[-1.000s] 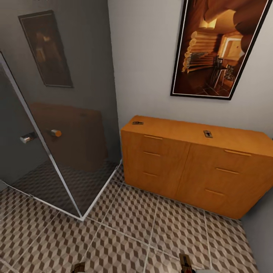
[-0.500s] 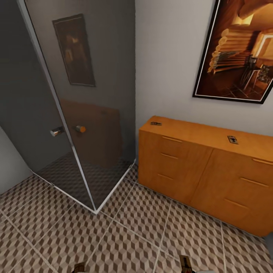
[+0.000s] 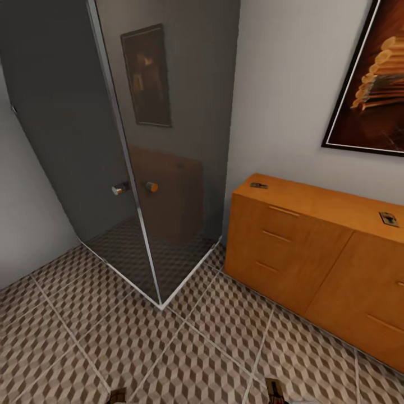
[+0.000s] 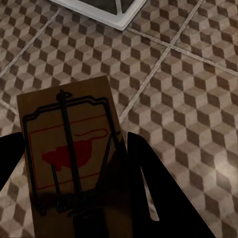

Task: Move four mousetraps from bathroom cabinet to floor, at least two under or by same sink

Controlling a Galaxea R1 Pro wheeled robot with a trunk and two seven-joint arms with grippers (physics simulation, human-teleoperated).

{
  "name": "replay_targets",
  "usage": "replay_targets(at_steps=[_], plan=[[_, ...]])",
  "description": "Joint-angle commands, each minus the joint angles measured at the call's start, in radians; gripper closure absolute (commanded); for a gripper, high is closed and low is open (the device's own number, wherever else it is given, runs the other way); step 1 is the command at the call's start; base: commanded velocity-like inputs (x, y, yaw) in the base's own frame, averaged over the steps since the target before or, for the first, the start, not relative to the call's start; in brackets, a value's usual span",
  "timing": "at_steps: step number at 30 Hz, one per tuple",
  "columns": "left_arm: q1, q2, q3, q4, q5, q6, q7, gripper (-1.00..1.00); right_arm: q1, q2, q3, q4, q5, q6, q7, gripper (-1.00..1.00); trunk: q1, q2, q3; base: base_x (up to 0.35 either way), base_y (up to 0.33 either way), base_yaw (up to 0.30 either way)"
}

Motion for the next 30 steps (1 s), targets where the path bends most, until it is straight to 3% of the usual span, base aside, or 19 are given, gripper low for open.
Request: replay_targets(at_steps=[1,30], plan=[[-0.002,0.000,-0.004,0.004,-0.010,-0.005,0.010,1.00,0.000,0.000,0.002,0.000,0.002,-0.003,-0.007,1.00,0.000,-0.001,-0.001,0.000,0.000,0.287],[-0.002,-0.004,-0.004,0.004,-0.010,-0.005,0.010,1.00,0.000,0.001,0.002,0.004,0.002,-0.003,-0.007,1.00,0.000,-0.001,-0.001,0.000,0.000,0.287]])
